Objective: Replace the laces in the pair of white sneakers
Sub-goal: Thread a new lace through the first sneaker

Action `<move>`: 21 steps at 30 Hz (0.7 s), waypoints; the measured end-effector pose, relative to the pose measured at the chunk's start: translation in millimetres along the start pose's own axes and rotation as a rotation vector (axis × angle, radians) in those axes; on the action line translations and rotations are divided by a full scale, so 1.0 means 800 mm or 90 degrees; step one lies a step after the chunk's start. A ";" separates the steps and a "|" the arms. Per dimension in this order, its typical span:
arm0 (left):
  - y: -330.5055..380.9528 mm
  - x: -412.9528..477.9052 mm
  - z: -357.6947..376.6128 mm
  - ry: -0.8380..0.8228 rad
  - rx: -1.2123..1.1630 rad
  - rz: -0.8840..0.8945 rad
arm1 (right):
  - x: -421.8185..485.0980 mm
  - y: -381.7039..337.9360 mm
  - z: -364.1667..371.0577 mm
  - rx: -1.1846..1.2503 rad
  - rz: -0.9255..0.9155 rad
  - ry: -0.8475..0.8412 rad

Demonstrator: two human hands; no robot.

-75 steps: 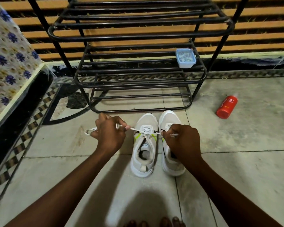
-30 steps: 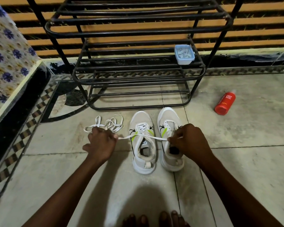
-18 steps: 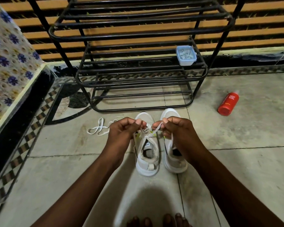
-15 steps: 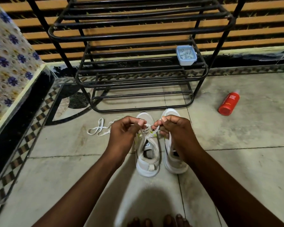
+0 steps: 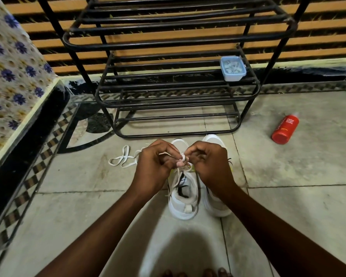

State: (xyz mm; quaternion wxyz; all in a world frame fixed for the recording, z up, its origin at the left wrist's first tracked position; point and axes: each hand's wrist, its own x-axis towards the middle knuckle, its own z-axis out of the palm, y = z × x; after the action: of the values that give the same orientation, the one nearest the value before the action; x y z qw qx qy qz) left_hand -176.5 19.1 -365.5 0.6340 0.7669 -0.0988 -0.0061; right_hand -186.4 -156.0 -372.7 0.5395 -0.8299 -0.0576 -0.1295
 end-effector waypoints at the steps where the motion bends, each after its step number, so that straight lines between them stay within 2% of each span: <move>1: 0.001 0.000 0.001 -0.004 -0.004 -0.018 | 0.000 -0.002 0.000 -0.002 -0.008 -0.006; 6: 0.008 0.002 0.002 -0.005 0.032 -0.028 | 0.000 -0.009 -0.005 -0.027 -0.084 -0.040; 15: 0.012 0.006 0.007 0.043 0.078 -0.013 | 0.001 -0.013 -0.007 -0.039 -0.093 -0.048; 21: 0.008 0.010 -0.008 0.087 0.163 -0.009 | 0.002 -0.003 -0.014 -0.110 -0.096 0.048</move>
State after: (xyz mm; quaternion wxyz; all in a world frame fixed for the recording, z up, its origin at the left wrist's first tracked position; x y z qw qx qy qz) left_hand -168.7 23.3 -357.4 0.5363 0.8408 -0.0495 0.0543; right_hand -186.7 -165.4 -365.9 0.4568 -0.8611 -0.0881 -0.2050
